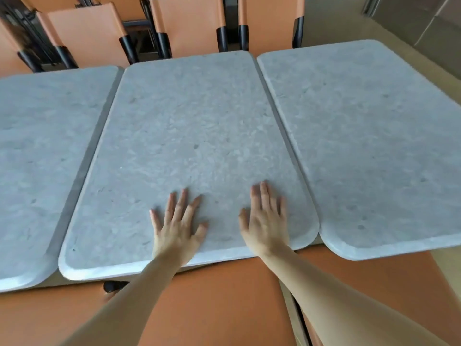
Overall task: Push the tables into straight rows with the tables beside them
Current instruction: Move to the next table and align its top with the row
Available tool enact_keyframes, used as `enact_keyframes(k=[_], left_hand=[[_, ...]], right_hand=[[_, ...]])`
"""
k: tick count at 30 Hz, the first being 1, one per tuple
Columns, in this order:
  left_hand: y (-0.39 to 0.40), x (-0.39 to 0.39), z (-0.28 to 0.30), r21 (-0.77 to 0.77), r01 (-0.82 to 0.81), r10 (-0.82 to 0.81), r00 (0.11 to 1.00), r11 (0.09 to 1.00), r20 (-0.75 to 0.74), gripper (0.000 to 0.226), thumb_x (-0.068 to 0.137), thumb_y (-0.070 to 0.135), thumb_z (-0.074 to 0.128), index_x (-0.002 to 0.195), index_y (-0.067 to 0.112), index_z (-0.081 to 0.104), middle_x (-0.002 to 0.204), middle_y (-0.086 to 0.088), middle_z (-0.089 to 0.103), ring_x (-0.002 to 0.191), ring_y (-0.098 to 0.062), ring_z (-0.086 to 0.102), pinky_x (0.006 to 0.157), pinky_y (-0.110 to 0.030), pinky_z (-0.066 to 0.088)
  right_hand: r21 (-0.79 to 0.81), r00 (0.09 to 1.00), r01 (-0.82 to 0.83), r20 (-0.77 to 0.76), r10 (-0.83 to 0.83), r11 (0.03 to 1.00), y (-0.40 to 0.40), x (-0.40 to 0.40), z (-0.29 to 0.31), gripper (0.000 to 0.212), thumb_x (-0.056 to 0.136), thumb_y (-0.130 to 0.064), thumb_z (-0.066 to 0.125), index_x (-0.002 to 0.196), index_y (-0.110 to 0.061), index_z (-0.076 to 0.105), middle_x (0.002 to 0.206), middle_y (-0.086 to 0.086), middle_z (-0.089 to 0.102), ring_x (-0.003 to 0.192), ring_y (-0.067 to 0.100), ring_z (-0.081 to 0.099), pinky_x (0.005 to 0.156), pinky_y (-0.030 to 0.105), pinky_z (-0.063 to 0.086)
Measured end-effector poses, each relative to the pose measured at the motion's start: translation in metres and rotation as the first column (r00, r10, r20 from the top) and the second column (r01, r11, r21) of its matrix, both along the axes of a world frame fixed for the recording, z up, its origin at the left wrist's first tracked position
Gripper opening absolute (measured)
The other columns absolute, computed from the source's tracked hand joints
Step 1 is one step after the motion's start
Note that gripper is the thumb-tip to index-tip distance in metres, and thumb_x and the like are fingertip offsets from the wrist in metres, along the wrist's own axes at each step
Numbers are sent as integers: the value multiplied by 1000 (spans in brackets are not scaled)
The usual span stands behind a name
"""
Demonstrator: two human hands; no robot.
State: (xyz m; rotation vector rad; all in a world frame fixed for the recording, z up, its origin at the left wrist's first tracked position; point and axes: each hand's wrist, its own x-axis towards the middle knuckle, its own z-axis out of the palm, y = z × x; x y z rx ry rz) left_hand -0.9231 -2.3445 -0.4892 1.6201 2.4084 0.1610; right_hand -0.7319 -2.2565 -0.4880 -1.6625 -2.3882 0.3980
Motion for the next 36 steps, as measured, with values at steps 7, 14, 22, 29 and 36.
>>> enact_keyframes(k=[7,14,22,29,36], left_hand=[[0,0,-9,12,-8,8,997,1000,-72,76,84,63,14,158,46,8,169,14,-8,155,-12,-17,123,-58,-7],[1,2,-8,29,-26,28,997,999,-67,75,84,65,14,156,48,7,169,19,-8,154,-7,-19,124,-54,-8],[0,2,-7,66,-20,22,999,998,-37,73,83,67,15,154,50,12,169,19,-5,155,-6,-15,124,-54,-9],[-1,1,-6,63,-2,2,1000,998,-2,74,84,66,14,155,48,13,169,15,-6,155,-10,-16,123,-56,-10],[-3,3,-4,39,10,-10,1000,999,-9,63,97,55,28,157,45,10,170,11,-7,156,-14,-16,123,-57,-11]], right_hand=[[28,1000,12,5,-12,1000,1,0,-6,74,91,-48,23,156,-13,30,167,11,23,155,23,16,126,50,9],[72,999,10,-51,-6,997,0,2,-9,71,92,-46,31,153,-11,38,164,14,31,153,24,25,126,49,10],[112,998,12,-61,-5,994,0,3,-13,64,92,-43,42,147,-11,45,161,14,37,153,24,27,126,50,13],[115,999,-3,-47,9,993,0,5,-12,59,95,-41,44,147,-14,43,161,10,38,154,21,23,127,48,13],[132,998,1,-66,8,991,-4,7,-8,53,98,-35,48,145,-12,46,159,11,40,151,23,29,126,47,14]])
